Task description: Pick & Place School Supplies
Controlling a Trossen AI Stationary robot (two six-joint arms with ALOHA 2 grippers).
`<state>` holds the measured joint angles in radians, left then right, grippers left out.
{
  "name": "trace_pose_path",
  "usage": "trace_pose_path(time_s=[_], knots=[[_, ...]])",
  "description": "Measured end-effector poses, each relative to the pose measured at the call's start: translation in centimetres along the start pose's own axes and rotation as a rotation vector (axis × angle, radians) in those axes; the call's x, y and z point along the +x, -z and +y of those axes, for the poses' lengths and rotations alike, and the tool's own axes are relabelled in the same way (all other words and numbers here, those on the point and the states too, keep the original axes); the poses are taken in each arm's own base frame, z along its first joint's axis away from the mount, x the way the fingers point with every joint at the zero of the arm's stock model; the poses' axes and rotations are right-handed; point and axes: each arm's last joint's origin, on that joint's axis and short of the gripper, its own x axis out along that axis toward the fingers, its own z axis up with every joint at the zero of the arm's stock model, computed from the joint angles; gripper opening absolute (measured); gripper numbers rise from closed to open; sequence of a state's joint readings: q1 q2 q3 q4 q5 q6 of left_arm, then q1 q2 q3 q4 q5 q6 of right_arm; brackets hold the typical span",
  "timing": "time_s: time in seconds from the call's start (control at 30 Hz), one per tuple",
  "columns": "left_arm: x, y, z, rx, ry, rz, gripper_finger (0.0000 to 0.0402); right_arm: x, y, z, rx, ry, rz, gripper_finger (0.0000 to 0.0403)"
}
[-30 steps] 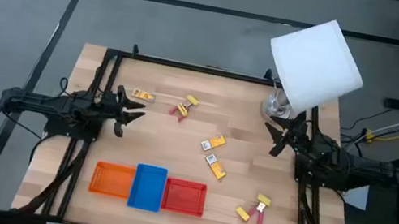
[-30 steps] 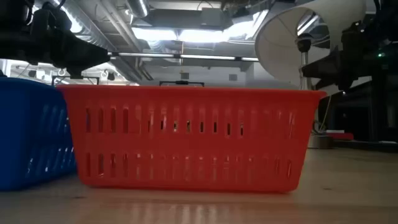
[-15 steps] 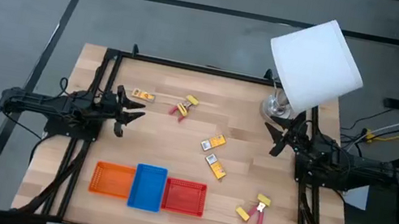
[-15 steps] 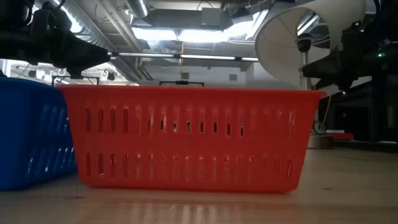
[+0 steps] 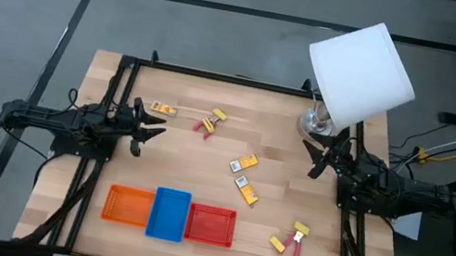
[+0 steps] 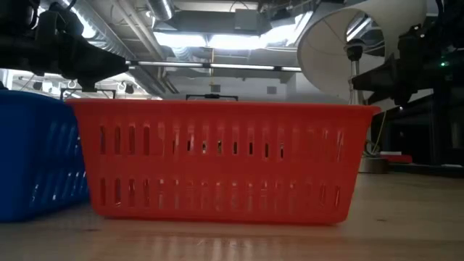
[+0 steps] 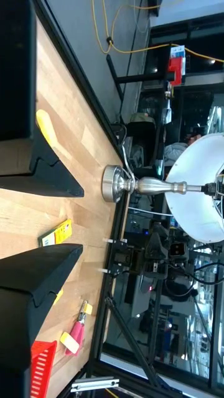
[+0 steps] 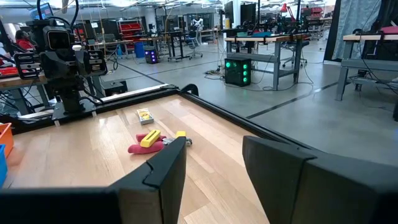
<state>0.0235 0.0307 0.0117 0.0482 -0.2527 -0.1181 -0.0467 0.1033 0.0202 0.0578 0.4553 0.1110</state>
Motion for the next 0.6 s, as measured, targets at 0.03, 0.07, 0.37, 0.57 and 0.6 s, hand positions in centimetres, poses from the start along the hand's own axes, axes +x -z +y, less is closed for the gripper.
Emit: trace_pose_path(time_s=[0.03,0.07,0.37,0.57,0.6], knots=[[0.0,-0.01,0.0,0.0,0.0,0.0,0.0127,0.0,-0.01,0.0,0.0,0.0,0.0,0.0162],[0.0,0.0,0.0,0.0,0.0,0.0,0.0127,0.0,-0.01,0.0,0.0,0.0,0.0,0.0162],[0.0,0.0,0.0,0.0,0.0,0.0,0.0127,0.01,-0.1,-0.01,-0.021,0.001,-0.01,0.0162],[0.0,0.0,0.0,0.0,0.0,0.0,0.0127,-0.03,-0.71,0.28,0.188,-0.092,-0.054,0.0162],[0.0,-0.01,0.0,0.0,0.0,0.0,0.0127,-0.03,-0.7,0.34,0.296,-0.114,-0.046,0.0162]])
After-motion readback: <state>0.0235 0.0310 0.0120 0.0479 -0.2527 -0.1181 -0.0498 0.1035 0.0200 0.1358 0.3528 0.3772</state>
